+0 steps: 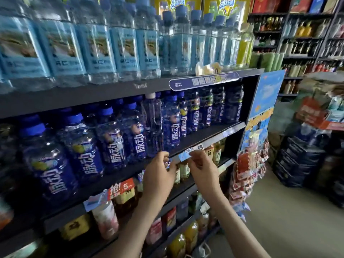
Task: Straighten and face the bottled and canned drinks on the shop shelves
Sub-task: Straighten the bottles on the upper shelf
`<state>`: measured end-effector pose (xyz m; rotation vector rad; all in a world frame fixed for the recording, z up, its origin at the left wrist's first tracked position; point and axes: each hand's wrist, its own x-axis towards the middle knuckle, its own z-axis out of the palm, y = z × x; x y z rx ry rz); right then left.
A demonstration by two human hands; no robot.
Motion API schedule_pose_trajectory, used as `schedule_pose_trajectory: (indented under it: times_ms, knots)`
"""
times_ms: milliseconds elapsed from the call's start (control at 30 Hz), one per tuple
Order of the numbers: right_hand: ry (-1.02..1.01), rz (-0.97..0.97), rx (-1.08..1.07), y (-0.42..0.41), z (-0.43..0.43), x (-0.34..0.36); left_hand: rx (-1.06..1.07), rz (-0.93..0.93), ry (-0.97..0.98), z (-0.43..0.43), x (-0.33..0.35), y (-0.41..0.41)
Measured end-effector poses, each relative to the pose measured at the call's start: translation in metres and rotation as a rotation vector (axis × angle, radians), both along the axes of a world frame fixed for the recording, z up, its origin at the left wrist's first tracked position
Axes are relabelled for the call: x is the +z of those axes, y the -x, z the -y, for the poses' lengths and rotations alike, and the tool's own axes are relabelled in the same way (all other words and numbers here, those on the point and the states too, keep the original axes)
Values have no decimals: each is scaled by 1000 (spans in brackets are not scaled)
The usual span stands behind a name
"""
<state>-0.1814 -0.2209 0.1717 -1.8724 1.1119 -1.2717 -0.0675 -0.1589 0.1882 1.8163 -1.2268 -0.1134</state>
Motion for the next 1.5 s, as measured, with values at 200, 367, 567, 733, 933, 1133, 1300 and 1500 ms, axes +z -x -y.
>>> schedule_pose_trajectory:
  times_ms: [200, 367, 567, 733, 933, 1133, 1300, 1500]
  knots:
    - [-28, -92, 84, -19, 31, -17, 123, -35, -30, 20, -17, -7]
    - [-30, -120, 158, -44, 38, -28, 268, -56, -42, 12, -31, -20]
    - [-36, -23, 172, -93, 49, 0, 441, -54, 2, 7, -9, -25]
    - [-7, 27, 153, -129, 60, 20, 519, 4, 37, 2, 13, -28]
    - [-29, -109, 117, -144, 80, 31, 504, 75, 70, -8, 31, -38]
    - [4, -12, 164, -121, 80, 27, 390, 160, 188, 9, 49, -32]
    - [-19, 121, 230, -74, 85, 15, 268, 210, 249, 45, 61, -5]
    - [49, 422, 263, 5, 124, 50, 42, 203, 277, 113, 70, 36]
